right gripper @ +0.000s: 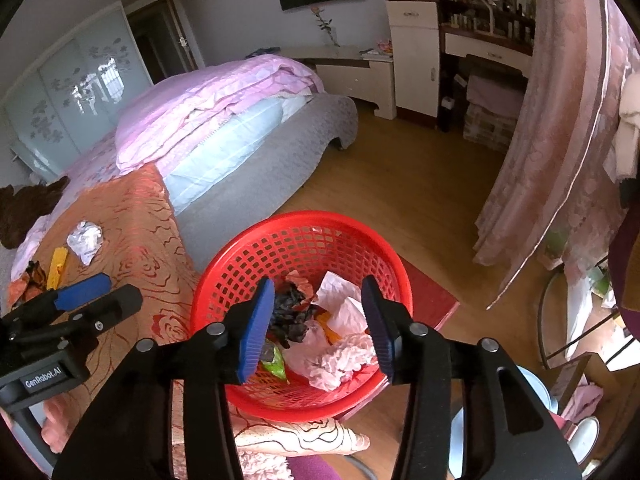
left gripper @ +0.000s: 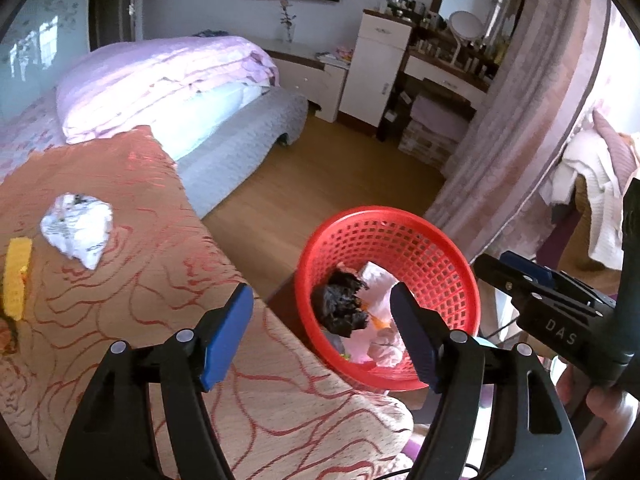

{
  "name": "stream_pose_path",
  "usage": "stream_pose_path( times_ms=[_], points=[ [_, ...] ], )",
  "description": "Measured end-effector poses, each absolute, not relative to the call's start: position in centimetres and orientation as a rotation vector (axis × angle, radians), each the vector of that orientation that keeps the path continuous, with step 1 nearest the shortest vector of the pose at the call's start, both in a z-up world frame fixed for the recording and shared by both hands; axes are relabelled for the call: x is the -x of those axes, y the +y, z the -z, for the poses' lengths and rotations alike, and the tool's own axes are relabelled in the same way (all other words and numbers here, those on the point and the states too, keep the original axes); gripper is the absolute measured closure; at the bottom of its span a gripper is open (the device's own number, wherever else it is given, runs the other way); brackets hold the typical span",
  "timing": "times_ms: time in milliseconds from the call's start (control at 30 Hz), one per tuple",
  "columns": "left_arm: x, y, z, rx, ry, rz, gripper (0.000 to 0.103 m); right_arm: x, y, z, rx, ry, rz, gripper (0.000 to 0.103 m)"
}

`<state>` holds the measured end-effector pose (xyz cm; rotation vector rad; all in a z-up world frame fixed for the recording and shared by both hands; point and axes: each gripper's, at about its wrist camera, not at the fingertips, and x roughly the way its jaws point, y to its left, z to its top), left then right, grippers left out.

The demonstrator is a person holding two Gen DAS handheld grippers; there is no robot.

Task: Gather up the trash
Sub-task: 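Move the left gripper back to the bed and grasp the brown cloth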

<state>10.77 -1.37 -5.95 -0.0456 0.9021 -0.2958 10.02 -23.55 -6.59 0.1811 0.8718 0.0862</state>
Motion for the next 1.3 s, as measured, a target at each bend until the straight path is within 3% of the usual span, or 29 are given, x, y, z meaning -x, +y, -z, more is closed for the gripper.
stream_pose_path(
  times_ms=[333, 800, 1300],
  points=[
    [-9.2, 3.1, 4.2, 0.051, 0.848, 0.163, 0.034, -9.1, -21.5, 6.0, -0.167, 0.837, -0.137, 0.041],
    [-6.4, 14.9, -1.3, 0.121, 0.699, -0.166, 0.033, -8.2, -18.4, 6.0, -0.115, 0.845, -0.204, 0.04],
    [-7.2, 20.6, 3.3, 0.045, 0.788, -0.323, 0.034, -8.2, -17.5, 6.7, -0.104, 0.874, -0.222, 0.04]
  ],
)
